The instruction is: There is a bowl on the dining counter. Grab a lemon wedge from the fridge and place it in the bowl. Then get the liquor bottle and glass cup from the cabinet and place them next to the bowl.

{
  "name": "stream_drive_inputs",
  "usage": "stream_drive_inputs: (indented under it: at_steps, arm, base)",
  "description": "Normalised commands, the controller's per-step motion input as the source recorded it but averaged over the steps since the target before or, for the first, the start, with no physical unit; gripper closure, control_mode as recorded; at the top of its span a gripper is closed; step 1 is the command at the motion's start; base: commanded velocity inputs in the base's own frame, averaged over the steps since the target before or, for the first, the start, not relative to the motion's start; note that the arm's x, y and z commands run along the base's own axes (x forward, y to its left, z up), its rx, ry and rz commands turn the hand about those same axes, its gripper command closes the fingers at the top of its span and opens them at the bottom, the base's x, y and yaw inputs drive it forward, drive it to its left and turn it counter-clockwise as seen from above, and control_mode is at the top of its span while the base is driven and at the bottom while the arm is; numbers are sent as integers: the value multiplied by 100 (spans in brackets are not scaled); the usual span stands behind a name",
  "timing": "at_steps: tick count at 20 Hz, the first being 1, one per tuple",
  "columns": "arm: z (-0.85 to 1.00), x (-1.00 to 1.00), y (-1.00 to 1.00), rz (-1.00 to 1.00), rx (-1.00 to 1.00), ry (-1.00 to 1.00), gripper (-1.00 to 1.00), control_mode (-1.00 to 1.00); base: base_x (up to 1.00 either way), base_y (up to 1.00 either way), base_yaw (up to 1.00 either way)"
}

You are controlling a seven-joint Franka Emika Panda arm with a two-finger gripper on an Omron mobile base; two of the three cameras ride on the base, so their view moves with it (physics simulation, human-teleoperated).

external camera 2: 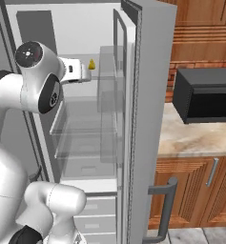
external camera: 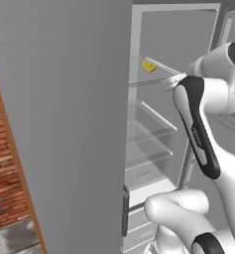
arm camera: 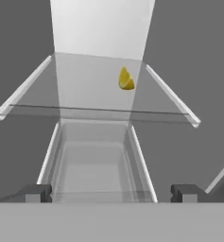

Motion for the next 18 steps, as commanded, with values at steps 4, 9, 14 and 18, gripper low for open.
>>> stream_drive_inputs:
  at_steps: [4,9,14,18]
  arm:
    - [25,6,2,0,-1,-17,-100,-100]
    - [10,2,1,0,-1,-21,-100,-100]
    - [0,12,-1,1,0,-11,-100,-100]
    - [0,0,0,5,5,-10,-100,-100]
  base:
    - [0,0,0]
    - [0,0,0]
    - [0,0,0]
    - [0,0,0]
